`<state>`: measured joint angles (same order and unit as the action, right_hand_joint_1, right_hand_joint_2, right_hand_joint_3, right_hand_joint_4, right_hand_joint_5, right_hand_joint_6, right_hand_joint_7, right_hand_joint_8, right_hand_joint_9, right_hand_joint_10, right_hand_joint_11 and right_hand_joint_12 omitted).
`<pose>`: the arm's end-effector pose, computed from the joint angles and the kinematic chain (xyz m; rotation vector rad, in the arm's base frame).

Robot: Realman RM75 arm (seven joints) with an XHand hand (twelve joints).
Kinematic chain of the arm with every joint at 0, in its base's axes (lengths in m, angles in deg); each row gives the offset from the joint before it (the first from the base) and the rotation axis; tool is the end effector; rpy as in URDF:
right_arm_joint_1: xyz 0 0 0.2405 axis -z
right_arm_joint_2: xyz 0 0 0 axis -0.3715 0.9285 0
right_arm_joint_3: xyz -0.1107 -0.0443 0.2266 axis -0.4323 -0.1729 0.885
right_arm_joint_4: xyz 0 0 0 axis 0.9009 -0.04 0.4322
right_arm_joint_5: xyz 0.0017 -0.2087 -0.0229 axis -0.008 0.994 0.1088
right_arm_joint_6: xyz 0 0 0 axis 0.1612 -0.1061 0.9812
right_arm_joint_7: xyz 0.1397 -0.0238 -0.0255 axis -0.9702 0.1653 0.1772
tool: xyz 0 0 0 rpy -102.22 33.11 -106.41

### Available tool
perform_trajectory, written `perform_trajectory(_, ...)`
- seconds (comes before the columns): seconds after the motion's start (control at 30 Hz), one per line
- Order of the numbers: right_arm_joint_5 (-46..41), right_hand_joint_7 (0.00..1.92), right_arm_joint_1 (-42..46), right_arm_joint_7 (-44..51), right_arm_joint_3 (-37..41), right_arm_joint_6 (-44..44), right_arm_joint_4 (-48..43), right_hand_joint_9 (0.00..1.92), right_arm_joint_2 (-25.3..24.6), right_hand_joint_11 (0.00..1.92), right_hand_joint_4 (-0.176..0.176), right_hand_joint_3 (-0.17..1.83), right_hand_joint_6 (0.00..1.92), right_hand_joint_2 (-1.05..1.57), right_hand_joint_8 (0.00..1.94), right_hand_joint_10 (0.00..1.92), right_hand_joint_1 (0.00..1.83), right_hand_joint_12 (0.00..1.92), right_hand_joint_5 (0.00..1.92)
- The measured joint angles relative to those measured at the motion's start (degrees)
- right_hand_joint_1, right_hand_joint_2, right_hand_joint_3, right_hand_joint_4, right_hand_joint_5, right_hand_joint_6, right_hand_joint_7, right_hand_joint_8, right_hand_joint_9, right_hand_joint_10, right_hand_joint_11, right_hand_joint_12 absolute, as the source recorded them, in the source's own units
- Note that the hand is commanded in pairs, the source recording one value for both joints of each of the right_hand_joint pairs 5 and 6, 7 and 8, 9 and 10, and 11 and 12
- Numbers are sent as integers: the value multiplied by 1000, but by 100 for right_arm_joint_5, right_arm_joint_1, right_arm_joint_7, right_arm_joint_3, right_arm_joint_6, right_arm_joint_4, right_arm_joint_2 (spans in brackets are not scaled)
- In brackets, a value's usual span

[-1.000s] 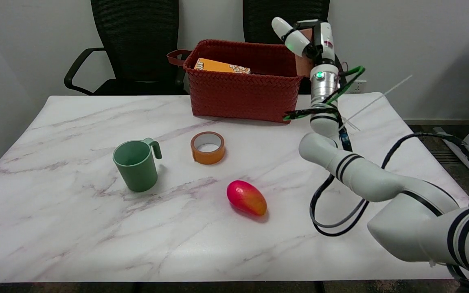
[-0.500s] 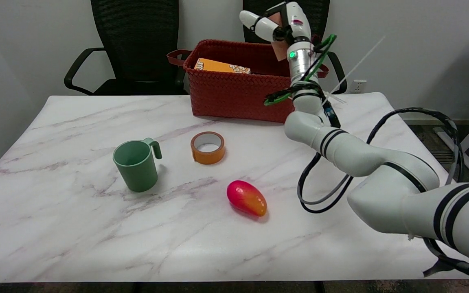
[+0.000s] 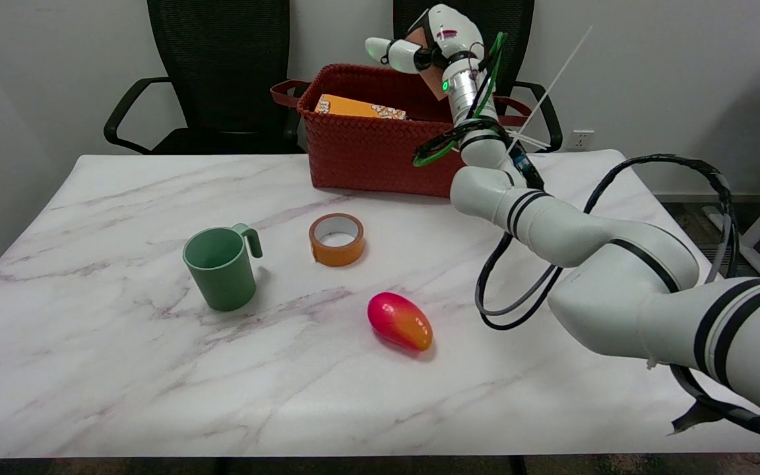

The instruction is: Place the wooden cylinder into the brown storage basket.

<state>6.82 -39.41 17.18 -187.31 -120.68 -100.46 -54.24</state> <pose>-0.1224 -0.5521 0.3101 1.3900 -0.0116 0.7261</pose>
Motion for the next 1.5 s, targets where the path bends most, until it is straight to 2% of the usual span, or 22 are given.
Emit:
perform_trajectory(0.77,244,1837,-233,785,22,484,477,1691,107,1914,0,-175,1887,1571,1837,1691,442,1914,1887)
perform_trajectory(0.8,245,1796,-245,796,24,511,490,1639,111,1857,0,-175,1824,1571,1796,1639,440,1857,1824)
perform_trajectory(0.83,246,1609,-260,806,25,542,505,1440,114,1689,0,-175,1628,1571,1609,1440,440,1689,1628)
perform_trajectory(0.87,247,1175,-276,815,26,574,521,963,117,1350,0,-175,1279,1571,1175,963,438,1350,1279)
perform_trajectory(0.9,247,538,-292,822,28,599,535,347,119,730,0,-175,716,1571,538,347,429,730,716)
perform_trajectory(0.93,248,0,-317,832,30,642,557,0,121,0,0,-175,56,1571,0,0,410,0,56)
perform_trajectory(0.97,248,0,-337,840,31,683,575,0,123,0,0,-175,0,1571,0,0,388,0,0)
perform_trajectory(1.1,253,0,-409,887,35,896,639,0,127,0,0,-175,0,1571,0,0,387,0,0)
perform_trajectory(1.17,253,0,-438,930,40,991,661,0,138,0,0,141,0,1571,0,0,347,0,0)
perform_trajectory(1.23,253,0,-447,983,42,1042,680,0,140,0,0,667,0,1571,0,0,246,0,0)
perform_trajectory(1.27,253,0,-450,1012,44,1051,685,0,142,0,0,868,0,1571,0,0,201,0,0)
perform_trajectory(1.5,177,0,-463,1348,84,993,704,0,164,0,0,852,0,1571,0,0,191,0,0)
